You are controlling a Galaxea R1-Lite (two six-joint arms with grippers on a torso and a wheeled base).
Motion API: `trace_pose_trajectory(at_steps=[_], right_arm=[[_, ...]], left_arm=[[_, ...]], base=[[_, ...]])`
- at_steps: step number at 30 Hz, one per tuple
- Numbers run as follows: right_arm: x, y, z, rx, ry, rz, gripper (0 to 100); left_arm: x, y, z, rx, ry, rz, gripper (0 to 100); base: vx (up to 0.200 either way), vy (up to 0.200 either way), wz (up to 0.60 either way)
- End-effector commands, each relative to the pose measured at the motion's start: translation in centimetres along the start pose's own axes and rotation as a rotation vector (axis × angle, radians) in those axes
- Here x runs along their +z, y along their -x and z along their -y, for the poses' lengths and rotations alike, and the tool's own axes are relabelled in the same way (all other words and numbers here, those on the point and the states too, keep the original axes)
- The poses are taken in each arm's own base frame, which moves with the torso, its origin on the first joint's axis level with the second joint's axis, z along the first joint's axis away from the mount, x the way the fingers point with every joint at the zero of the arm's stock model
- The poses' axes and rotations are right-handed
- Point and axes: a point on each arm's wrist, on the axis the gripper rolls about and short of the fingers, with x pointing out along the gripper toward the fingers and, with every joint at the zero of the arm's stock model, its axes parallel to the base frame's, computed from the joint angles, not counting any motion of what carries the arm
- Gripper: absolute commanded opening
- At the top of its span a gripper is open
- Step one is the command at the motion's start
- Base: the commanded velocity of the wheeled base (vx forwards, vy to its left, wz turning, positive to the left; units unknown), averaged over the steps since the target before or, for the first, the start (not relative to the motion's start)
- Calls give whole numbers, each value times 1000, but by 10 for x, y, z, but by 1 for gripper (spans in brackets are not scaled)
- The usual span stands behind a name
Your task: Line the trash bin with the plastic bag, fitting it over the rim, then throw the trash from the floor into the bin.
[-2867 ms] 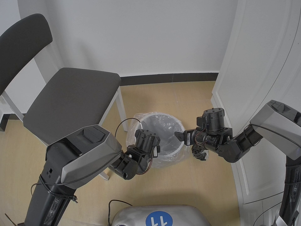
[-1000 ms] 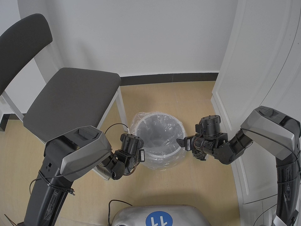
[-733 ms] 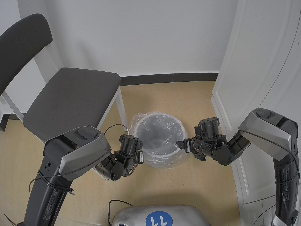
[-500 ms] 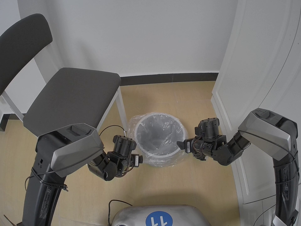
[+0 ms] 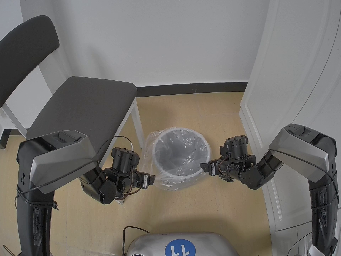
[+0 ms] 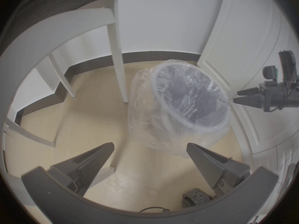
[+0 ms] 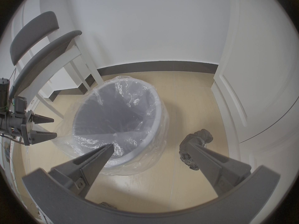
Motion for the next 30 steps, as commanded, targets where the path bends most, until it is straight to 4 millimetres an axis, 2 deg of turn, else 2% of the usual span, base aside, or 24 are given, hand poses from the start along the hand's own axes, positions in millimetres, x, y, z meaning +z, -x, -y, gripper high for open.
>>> trace_pose_trajectory(at_steps=[1,6,13,15,20,24,30], right_arm=[[-8,-4,-2,3,12,-18,100],[-11,-5,-4,7,15,-25,100],[-35,-15,-17,20,42,-83,100],[-45,-23,-19,21,48,-103,100],[-54,-42,-15,7,41,-110,100],[-50,-46,-5,-12,26,-111,100],[-40,-42,-5,-11,12,-86,100]], left_arm=[[-18,-9,17,-41,-27,-32,100],[-13,-12,18,-53,-11,68,100],[-12,-11,13,-37,-21,71,100],[-13,-12,4,-15,-64,68,100],[-12,-20,-1,21,-63,79,100],[-16,-29,-3,27,-60,73,100],[-21,-37,-2,26,-58,71,100]], base=[[0,0,0],[0,0,0],[0,0,0],[0,0,0],[0,0,0],[0,0,0],[0,0,0]])
